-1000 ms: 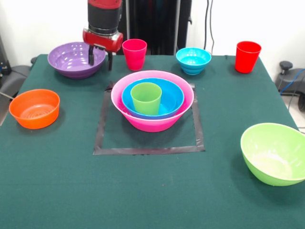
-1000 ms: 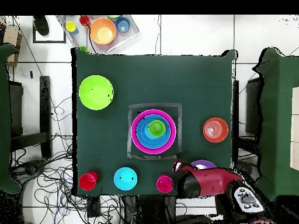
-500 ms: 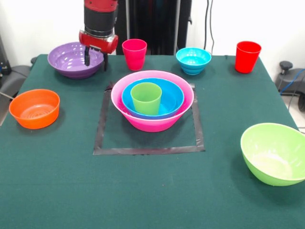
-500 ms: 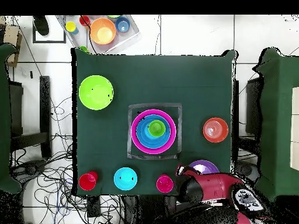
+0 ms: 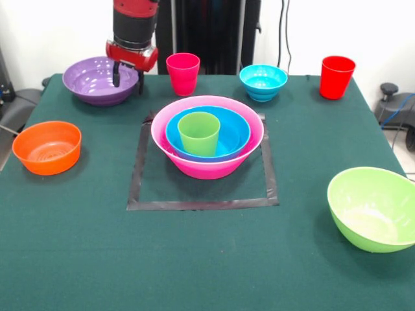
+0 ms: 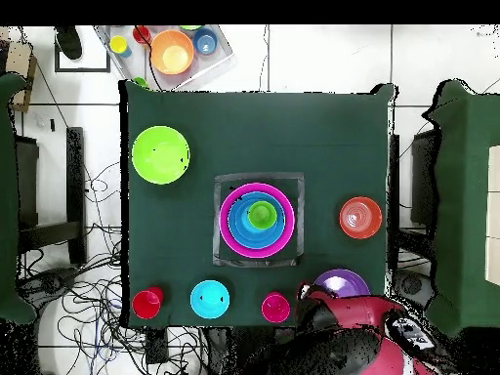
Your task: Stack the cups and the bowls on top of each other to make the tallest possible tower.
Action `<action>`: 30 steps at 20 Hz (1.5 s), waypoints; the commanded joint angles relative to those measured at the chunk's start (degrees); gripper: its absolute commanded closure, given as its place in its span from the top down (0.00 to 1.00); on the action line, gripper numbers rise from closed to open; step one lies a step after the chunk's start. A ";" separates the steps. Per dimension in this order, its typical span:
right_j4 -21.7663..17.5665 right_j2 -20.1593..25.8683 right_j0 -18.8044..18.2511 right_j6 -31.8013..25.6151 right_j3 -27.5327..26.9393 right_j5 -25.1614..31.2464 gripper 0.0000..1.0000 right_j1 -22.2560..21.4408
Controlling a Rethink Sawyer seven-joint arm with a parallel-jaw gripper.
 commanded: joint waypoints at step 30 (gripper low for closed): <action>0.12 3.76 0.25 1.79 -5.64 -5.49 0.00 4.32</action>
